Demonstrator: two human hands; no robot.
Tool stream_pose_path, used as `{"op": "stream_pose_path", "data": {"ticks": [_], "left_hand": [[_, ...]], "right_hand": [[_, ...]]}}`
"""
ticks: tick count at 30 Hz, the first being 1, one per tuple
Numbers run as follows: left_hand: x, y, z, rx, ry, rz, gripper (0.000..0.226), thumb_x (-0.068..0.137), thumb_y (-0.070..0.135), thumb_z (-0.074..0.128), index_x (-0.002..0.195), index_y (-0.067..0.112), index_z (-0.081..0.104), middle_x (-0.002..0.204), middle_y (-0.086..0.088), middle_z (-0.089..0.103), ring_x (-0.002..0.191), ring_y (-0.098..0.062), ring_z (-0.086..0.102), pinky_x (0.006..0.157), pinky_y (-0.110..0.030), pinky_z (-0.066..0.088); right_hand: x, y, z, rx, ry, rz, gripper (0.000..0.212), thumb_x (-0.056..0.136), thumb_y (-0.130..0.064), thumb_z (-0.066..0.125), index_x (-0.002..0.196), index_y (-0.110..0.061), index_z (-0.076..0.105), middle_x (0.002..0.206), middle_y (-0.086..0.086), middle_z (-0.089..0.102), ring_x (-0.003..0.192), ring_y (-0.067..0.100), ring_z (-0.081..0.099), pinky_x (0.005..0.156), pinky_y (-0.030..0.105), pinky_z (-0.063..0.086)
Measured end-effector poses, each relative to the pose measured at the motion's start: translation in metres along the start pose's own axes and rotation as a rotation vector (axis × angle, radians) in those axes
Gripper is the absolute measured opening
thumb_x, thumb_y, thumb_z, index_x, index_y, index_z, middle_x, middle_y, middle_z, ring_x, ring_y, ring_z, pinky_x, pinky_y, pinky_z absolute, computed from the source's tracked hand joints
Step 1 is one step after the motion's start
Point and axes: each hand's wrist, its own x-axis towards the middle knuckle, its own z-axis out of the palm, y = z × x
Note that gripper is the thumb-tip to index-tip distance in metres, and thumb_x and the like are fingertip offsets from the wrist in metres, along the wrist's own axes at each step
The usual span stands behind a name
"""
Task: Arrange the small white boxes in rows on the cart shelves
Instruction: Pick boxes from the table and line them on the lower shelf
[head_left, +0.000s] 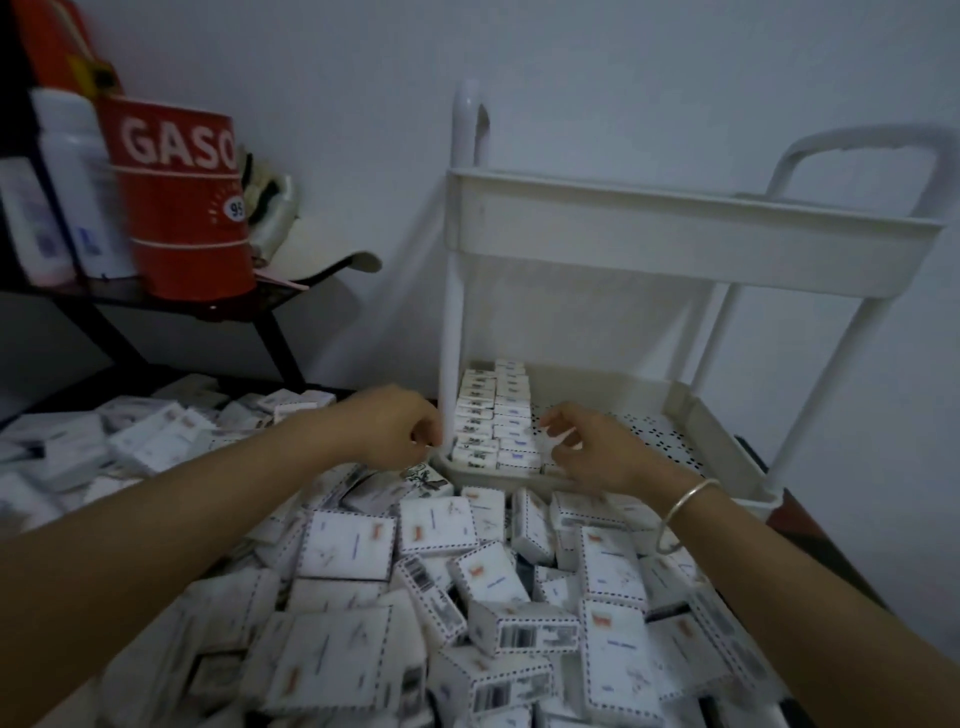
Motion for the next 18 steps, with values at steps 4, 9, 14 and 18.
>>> {"op": "stream_pose_path", "data": {"ticks": [4,9,14,18], "left_hand": [[0.006,0.001,0.019,0.150,-0.037,-0.072,0.055,0.077,0.062,0.066,0.117,0.025,0.060,0.112,0.008,0.064,0.099,-0.013,0.059,0.084,-0.032,0.050],[0.016,0.004,0.026,0.171,-0.148,-0.142,0.059,0.077,0.062,0.066,0.116,0.018,0.063,0.114,-0.001,0.065,0.101,-0.019,0.060,0.087,-0.035,0.052],[0.024,0.013,0.036,0.189,-0.162,-0.170,0.052,0.082,0.052,0.067,0.114,0.013,0.059,0.109,-0.002,0.063,0.097,-0.019,0.059,0.082,-0.033,0.051],[0.020,0.007,0.029,0.041,-0.089,-0.197,0.062,0.074,0.058,0.069,0.118,0.016,0.059,0.113,-0.001,0.063,0.100,-0.018,0.059,0.086,-0.033,0.052]], "right_hand": [[-0.006,-0.018,-0.002,-0.144,0.137,-0.092,0.036,0.089,-0.007,0.053,0.121,-0.024,0.057,0.123,-0.006,0.055,0.111,0.012,0.052,0.089,0.023,0.042],[-0.028,-0.040,0.000,-0.301,0.015,-0.187,0.018,0.091,-0.019,0.055,0.100,-0.031,0.064,0.095,-0.015,0.061,0.081,0.004,0.055,0.068,0.019,0.045],[-0.054,-0.048,0.019,-0.450,-0.211,-0.225,0.020,0.085,-0.034,0.063,0.103,-0.036,0.069,0.092,-0.016,0.062,0.086,0.008,0.055,0.078,0.027,0.050],[-0.057,-0.044,0.033,-0.525,-0.209,-0.239,0.033,0.083,-0.037,0.061,0.116,-0.033,0.064,0.113,-0.005,0.063,0.103,0.018,0.058,0.081,0.029,0.049]]}}
